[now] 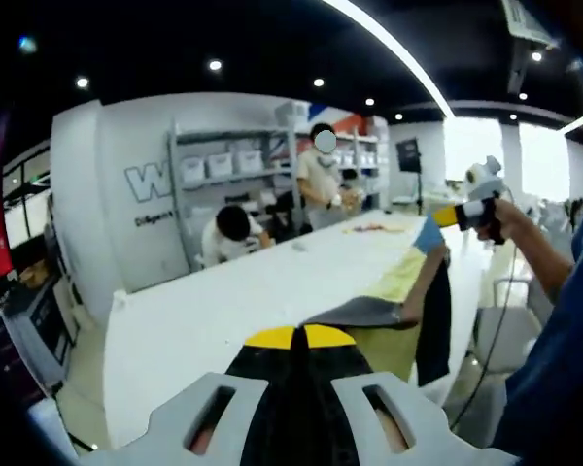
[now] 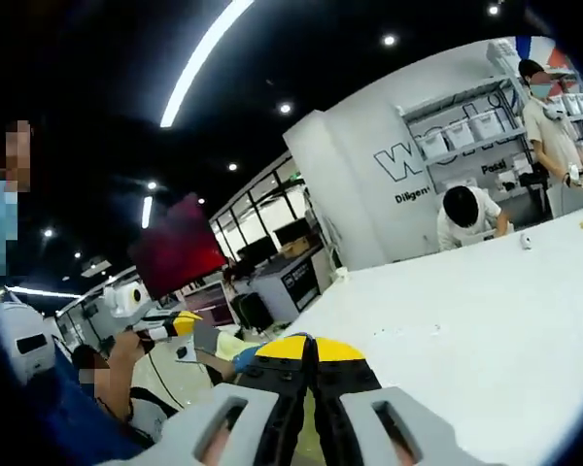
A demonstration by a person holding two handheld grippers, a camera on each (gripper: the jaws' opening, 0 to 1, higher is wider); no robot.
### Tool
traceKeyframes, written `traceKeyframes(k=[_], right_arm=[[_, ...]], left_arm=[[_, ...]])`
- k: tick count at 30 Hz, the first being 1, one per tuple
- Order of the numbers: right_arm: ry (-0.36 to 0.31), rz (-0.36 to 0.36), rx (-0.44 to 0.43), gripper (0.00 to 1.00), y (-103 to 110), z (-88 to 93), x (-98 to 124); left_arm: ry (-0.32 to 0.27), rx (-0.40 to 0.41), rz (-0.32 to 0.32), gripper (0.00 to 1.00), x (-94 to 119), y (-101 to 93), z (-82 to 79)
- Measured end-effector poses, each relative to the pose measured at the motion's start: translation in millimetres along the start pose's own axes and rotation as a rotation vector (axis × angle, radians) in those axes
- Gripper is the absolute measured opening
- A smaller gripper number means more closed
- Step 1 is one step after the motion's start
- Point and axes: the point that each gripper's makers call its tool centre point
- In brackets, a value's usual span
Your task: Fold the garment on the visible template until the final outline fits inside the template.
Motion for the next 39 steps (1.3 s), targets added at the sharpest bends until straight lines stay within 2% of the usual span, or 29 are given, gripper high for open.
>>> traceKeyframes(k=[1,2,4,6,7,9,10,13,14,17,21,25,26,27,29,35,36,39], right_arm=[[0.036,0.012,-0.051,0.0,-16.0,15.9,-14.8],[0.038,0.033,-0.066,0.0,-29.1,23.7,-25.4],[0.051,0.057,-0.105,0.0,-45.6,35.4,-39.8],[0.072,0.07,-0.093,0.0,-57.2,45.4,-52.7],[0.076,0.073,-0.086,0.0,-61.0,49.0,-58.4],[0.085,0.09,-0.094,0.0,-78.8,62.4,-83.4],[0.088,0.107,-0.09,0.0,-89.3,68.1,-94.6],[0.097,0.118,-0.094,0.0,-105.9,78.3,-113.9],[0.107,0.141,-0.144,0.0,-124.5,88.6,-131.0],[0.136,0.163,-0.129,0.0,-146.2,103.9,-154.4],[0.152,0.162,-0.15,0.0,-155.0,113.0,-166.8],[0.169,0.183,-0.173,0.0,-172.4,126.5,-185.2],[0.196,0.198,-0.17,0.0,-184.3,136.6,-196.5],[0.217,0.204,-0.176,0.0,-191.3,144.3,-205.0],[0.249,0.216,-0.175,0.0,-198.4,154.3,-213.6],[0.284,0.235,-0.186,0.0,-210.9,171.8,-227.9],[0.291,0.242,-0.191,0.0,-215.6,176.1,-232.6],[0.303,0.256,-0.201,0.0,-221.4,182.0,-240.5]], left_arm=[[0.035,0.057,0.016,0.0,-22.4,9.7,19.5],[0.036,0.044,0.014,0.0,-36.0,18.0,26.9],[0.05,0.059,0.0,0.0,-55.2,32.6,39.0],[0.066,0.077,-0.005,0.0,-63.2,38.0,45.8],[0.066,0.048,-0.013,0.0,-75.8,45.9,52.0],[0.066,0.072,-0.028,0.0,-107.5,64.3,63.4],[0.057,0.056,-0.036,0.0,-119.2,71.3,67.4],[0.079,0.058,-0.07,0.0,-133.8,84.7,76.3],[0.085,0.032,-0.079,0.0,-148.1,96.5,83.5],[0.122,0.042,-0.109,0.0,-175.1,110.8,104.3],[0.136,0.031,-0.12,0.0,-187.9,118.3,113.4],[0.155,0.041,-0.123,0.0,-207.5,129.5,125.9],[0.202,0.118,-0.134,0.0,-226.1,141.9,145.3],[0.197,0.115,-0.136,0.0,-232.2,145.6,146.7],[0.222,0.144,-0.138,0.0,-243.4,151.6,158.6],[0.24,0.173,-0.159,0.0,-262.3,164.7,171.8],[0.241,0.176,-0.168,0.0,-261.6,162.0,173.3],[0.258,0.184,-0.184,0.0,-275.7,174.2,180.8]])
Point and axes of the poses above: the point that each gripper's makers call its tool centre point, and the gripper's own axes: x roughly backward along the fingers, y roughly to its left, z roughly out of its underside, and after that the axes turned 9 degrees about x, right-handed
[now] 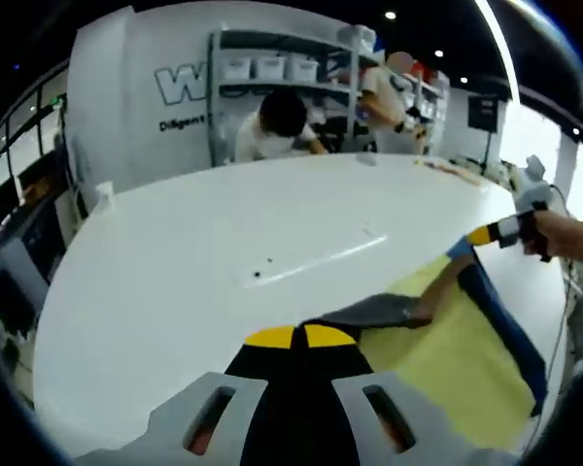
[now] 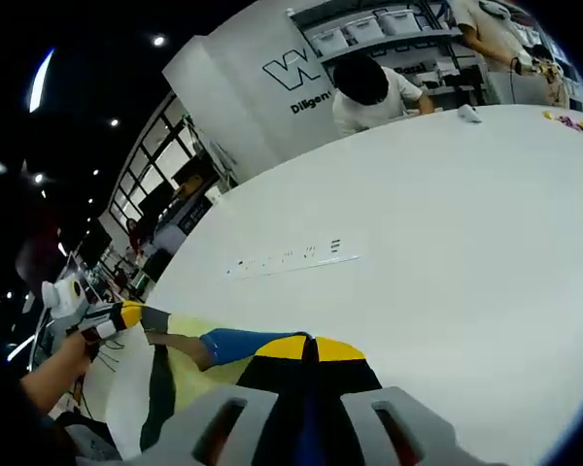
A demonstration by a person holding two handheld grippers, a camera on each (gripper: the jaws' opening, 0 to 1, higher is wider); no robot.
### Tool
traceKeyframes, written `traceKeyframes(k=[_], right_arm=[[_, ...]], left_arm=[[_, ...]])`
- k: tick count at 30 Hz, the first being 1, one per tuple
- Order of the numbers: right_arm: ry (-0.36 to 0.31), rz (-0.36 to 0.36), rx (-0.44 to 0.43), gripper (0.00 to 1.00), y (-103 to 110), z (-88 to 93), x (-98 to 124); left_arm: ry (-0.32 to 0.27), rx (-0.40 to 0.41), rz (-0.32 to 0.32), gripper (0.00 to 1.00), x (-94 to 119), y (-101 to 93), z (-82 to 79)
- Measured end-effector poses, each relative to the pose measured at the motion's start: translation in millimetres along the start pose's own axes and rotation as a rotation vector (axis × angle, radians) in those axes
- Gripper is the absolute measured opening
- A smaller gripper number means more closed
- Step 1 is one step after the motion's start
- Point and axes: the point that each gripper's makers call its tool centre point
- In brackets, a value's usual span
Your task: Fold the garment on the visible template until the final outline fits inside the template.
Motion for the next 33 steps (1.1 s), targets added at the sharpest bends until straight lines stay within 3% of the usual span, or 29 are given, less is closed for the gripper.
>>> traceKeyframes(k=[4,6,10,12,14,16,19,22,24,25,26,27,30,33], right_arm=[[0.024,0.02,-0.003,0.0,-5.6,3.6,-14.3],[0.04,0.03,-0.007,0.0,-8.9,10.2,-24.2],[0.06,0.031,0.015,0.0,-11.0,20.4,-31.0],[0.017,0.026,0.012,0.03,-12.7,14.2,-32.1],[-0.063,0.03,-0.043,0.12,-15.7,1.8,-31.4],[-0.105,0.056,-0.082,0.18,-22.0,-4.9,-27.7],[-0.109,0.074,-0.052,0.14,-27.5,-6.8,-21.4],[-0.095,0.062,-0.041,0.14,-23.7,-2.5,-18.1],[-0.134,-0.032,0.03,0.07,-4.0,-6.7,-11.7],[-0.13,-0.095,0.081,0.03,10.4,-4.2,-8.6],[-0.109,-0.134,0.114,0.02,20.0,1.0,-7.3],[-0.066,-0.166,0.2,0.02,30.5,11.1,-7.4],[0.001,-0.182,0.409,0.0,41.3,29.2,-11.5],[0.027,-0.212,0.389,0.0,45.1,36.0,-21.7]], left_arm=[[0.016,0.035,-0.017,0.0,-12.9,7.1,7.1],[0.041,0.065,-0.023,0.0,-17.6,4.7,18.3],[0.07,0.056,-0.029,0.0,-25.6,6.0,31.5],[0.045,0.075,-0.026,0.03,-27.4,7.4,28.7],[-0.027,0.161,-0.029,0.11,-26.4,10.1,16.3],[-0.048,0.216,-0.05,0.18,-24.4,16.2,11.5],[-0.053,0.21,-0.083,0.19,-19.8,28.3,11.1],[-0.05,0.204,-0.077,0.2,-17.4,27.2,13.9],[-0.042,0.196,-0.028,0.15,-14.0,20.0,18.8],[-0.043,0.176,0.033,0.12,-12.6,9.6,20.6],[-0.038,0.151,0.075,0.08,-11.0,2.0,23.3],[-0.017,0.08,0.128,0.06,-9.5,-9.7,32.5],[0.064,0.015,0.184,0.06,-16.4,-19.9,54.9],[0.07,-0.008,0.202,0.03,-19.5,-28.5,58.4]])
Point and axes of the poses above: the point that each gripper's makers call its tool centre point, and the gripper's own axes: x roughly backward along the fingers, y roughly to its left, z roughly out of its underside, and after that the axes turned 9 degrees about x, right-handed
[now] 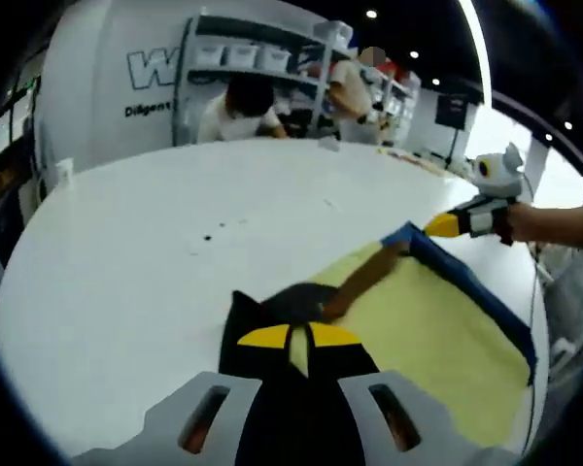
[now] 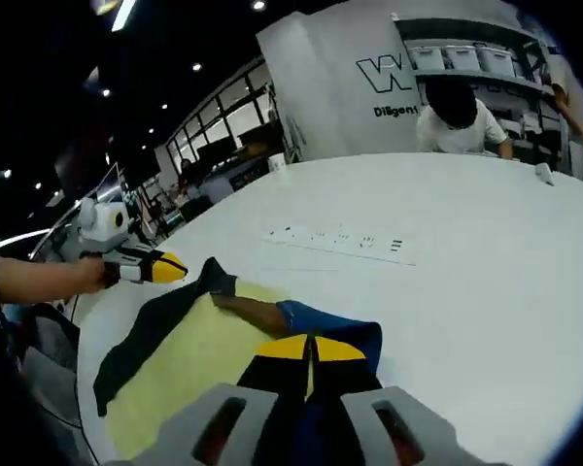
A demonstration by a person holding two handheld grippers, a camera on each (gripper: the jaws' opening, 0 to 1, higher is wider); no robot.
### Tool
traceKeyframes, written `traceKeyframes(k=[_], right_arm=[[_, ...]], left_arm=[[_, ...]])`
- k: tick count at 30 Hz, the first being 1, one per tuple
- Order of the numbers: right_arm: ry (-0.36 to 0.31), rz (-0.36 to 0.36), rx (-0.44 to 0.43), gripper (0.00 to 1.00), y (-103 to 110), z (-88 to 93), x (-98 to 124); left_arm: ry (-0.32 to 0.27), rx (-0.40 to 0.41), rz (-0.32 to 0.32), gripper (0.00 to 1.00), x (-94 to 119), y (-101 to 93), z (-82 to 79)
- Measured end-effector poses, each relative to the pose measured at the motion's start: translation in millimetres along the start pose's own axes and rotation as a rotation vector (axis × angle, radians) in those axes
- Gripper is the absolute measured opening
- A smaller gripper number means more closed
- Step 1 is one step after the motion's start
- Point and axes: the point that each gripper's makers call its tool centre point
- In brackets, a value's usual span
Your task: Fold the garment on the visible template until the final outline fits inside the template.
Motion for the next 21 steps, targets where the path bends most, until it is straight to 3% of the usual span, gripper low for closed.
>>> traceKeyframes(k=[2,6,11,13,16,19,20,21], right_arm=[[0.022,-0.025,-0.021,0.0,3.2,5.4,-7.1],[0.094,-0.024,0.041,0.0,3.5,19.6,-21.4],[0.137,-0.028,0.035,0.0,0.3,25.1,-37.6],[0.137,-0.031,0.05,0.0,4.8,22.3,-35.8],[0.114,-0.028,0.051,0.0,3.2,13.8,-37.4],[-0.021,0.034,-0.041,0.0,-19.8,-16.3,-45.8],[-0.11,0.132,-0.137,0.0,-44.5,-32.6,-40.9],[-0.157,0.197,-0.193,0.0,-54.7,-43.4,-31.6]], left_arm=[[0.018,-0.007,0.011,0.01,-4.6,-6.1,3.2],[0.087,-0.074,-0.007,0.0,-13.5,-6.5,14.6],[0.142,-0.06,-0.043,0.0,-35.8,7.8,21.2],[0.143,-0.057,-0.048,0.0,-37.3,3.3,18.8],[0.138,-0.068,-0.047,0.0,-39.4,-0.4,10.8],[0.063,-0.069,-0.099,0.03,-46.2,19.6,-18.6],[0.014,-0.033,-0.139,0.06,-45.3,30.2,-31.8],[-0.017,0.017,-0.171,0.09,-45.8,41.8,-38.1]])
Point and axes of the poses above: the point that each gripper's makers call its tool centre point, and the gripper's own axes: x roughly backward along the fingers, y roughly to its left, z roughly out of its underside, and after that the axes turned 9 degrees about x, right-handed
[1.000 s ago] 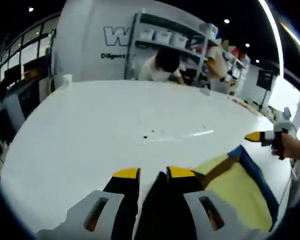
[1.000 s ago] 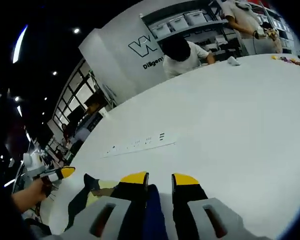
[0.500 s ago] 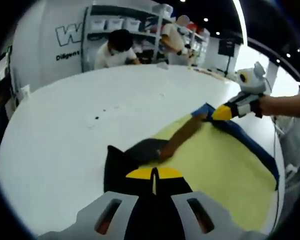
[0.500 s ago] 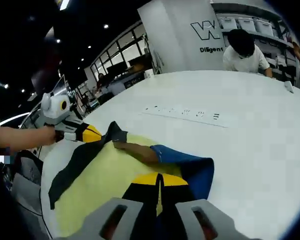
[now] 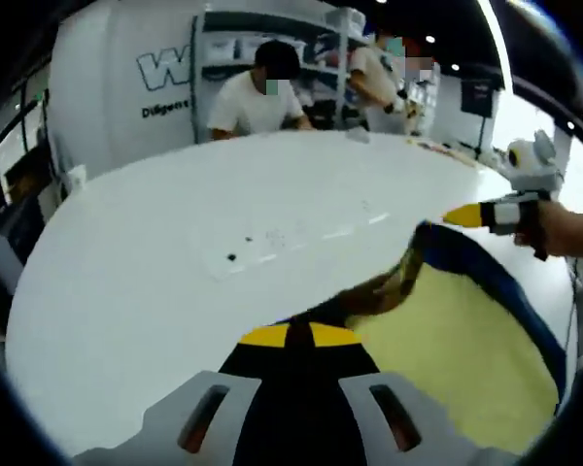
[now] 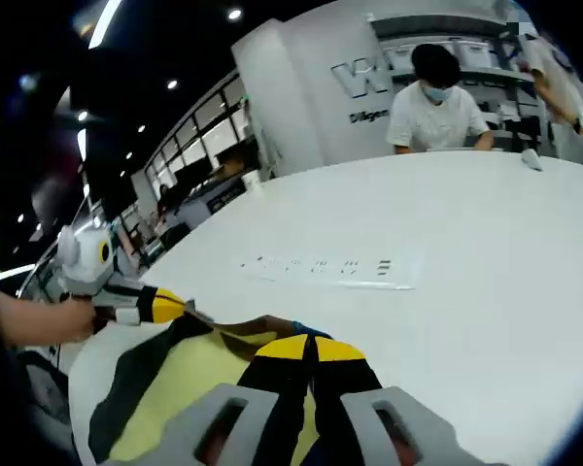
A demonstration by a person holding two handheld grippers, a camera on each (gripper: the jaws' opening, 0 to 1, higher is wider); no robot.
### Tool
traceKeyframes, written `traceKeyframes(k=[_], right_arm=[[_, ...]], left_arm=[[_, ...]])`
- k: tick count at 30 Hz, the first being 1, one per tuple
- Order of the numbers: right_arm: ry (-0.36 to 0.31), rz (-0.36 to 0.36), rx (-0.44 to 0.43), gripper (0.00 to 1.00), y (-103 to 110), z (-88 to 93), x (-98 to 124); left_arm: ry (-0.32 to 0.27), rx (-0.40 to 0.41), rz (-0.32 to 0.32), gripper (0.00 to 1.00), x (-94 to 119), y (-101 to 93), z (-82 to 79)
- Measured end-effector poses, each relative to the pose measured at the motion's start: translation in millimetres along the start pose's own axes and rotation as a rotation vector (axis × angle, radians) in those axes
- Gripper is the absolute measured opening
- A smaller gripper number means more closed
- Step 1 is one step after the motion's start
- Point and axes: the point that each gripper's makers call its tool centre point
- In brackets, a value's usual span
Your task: Fold the garment on the visible template until the final outline fits inside the template.
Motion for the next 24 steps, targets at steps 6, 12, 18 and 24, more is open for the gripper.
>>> traceKeyframes(k=[6,12,18,24], right_arm=[[0.0,0.024,-0.011,0.0,-13.0,6.0,19.7],[-0.019,-0.009,-0.021,0.0,-3.0,15.2,58.2],[-0.064,-0.022,-0.059,0.04,4.4,26.5,104.8],[-0.056,-0.03,-0.059,0.08,5.1,45.2,143.9]], left_arm=[[-0.056,0.086,-0.048,0.13,19.5,9.8,1.2],[-0.095,0.1,-0.033,0.19,56.9,12.3,14.4],[-0.121,0.067,-0.041,0.21,108.1,2.7,39.8],[-0.13,0.116,-0.024,0.27,140.4,-13.1,57.8]])
Point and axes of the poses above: the point that each gripper's makers call its tool centre point, and the gripper's own axes: x roughly backward along the fingers, y roughly to its left, z roughly out of its underside, and after that the axes turned 9 degrees about x, right-handed
